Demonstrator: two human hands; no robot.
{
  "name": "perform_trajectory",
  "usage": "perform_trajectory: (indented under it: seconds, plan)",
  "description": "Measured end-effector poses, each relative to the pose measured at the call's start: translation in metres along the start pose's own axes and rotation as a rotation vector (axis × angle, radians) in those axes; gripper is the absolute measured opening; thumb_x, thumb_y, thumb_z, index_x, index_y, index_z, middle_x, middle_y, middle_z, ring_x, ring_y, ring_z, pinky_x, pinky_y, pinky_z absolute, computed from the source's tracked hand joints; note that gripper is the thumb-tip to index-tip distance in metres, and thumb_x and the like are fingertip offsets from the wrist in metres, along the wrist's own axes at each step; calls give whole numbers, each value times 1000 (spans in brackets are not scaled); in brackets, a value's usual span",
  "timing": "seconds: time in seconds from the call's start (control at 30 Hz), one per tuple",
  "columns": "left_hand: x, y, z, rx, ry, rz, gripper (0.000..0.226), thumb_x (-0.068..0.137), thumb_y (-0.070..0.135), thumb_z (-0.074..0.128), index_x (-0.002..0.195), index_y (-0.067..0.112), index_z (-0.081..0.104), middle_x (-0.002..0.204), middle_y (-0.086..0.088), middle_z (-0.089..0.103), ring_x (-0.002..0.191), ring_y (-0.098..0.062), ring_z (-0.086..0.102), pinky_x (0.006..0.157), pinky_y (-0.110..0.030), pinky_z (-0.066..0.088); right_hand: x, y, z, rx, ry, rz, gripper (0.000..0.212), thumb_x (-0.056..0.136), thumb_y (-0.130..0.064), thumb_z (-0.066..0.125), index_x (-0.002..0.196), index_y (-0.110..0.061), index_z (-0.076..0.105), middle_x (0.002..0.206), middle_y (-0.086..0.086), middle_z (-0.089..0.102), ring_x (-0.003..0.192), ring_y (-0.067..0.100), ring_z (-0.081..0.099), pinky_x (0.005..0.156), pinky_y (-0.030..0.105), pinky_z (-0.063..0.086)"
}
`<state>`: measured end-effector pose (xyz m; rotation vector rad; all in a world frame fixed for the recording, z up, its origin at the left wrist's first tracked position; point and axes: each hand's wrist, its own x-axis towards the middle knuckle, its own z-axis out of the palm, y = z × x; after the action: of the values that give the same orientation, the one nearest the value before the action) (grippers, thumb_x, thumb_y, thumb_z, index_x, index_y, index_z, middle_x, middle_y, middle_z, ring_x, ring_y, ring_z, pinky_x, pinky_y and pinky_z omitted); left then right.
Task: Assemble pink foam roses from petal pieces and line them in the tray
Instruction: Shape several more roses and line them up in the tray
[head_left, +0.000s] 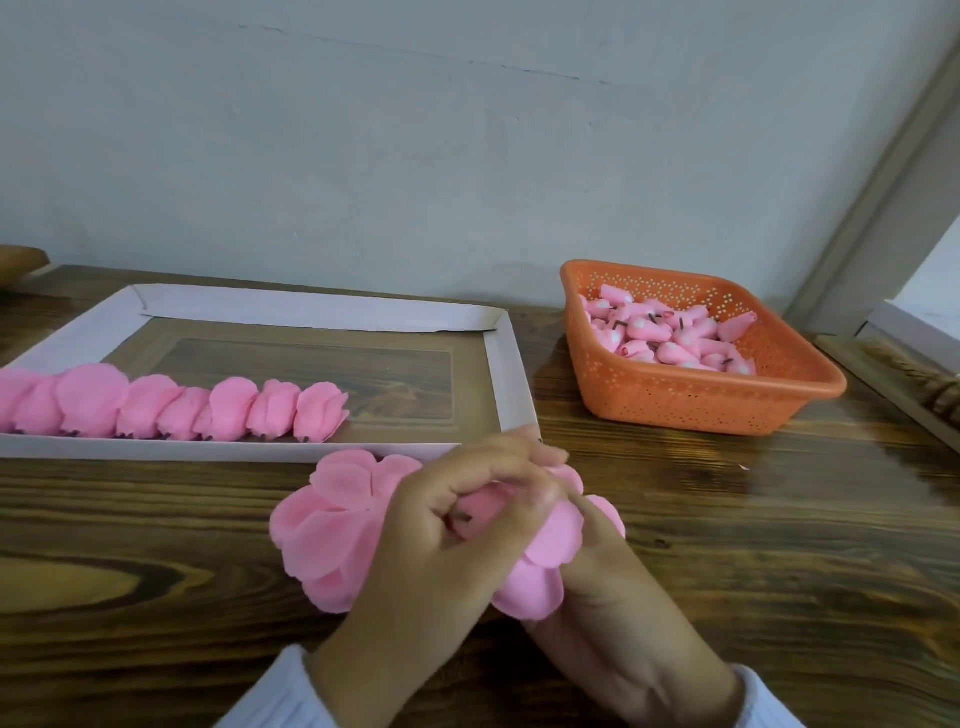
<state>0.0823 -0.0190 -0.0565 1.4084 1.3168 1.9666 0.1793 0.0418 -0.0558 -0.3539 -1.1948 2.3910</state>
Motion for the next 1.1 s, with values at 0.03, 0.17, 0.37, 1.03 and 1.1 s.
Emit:
perform_trajectory:
  seconds: [0.03,0.17,0.37,1.03,1.1]
  plan:
    - [-1,-1,1,-4,-11,-3,11,76,25,65,74,17,70,93,4,74,111,-14,63,93,-23,48,-1,0,0,22,-14,11,54,79,-2,65,128,11,47,126,27,59,119,35,58,100,43,48]
    - [-5,-4,5,-17,7,12,5,73,17,67,71,21,65,82,-3,73,84,-18,70,76,-26,54,-3,0,-1,44,-8,34,39,82,2,60,118,11,50,111,22,63,109,31,64,88,35,56]
    - [-4,-4,4,2,204,-23,8,74,16,66,78,19,60,73,-1,70,71,-14,69,65,-23,54,-2,-3,-1,240,-98,97,45,82,16,48,125,7,53,125,32,56,106,32,65,86,36,57]
    - [-8,-16,1,386,-87,-144,51,66,15,61,102,46,43,88,10,66,74,-5,68,60,-34,58,-7,-11,-7,-1136,214,-588,13,69,-19,75,76,-29,77,111,-18,60,115,10,57,92,12,38]
    - [-9,-18,0,439,-101,-124,52,68,21,64,106,49,42,89,12,65,78,-4,67,65,-32,56,-8,-13,-7,-1127,270,-617,11,69,-20,74,71,-30,76,111,-19,60,114,8,57,91,10,37]
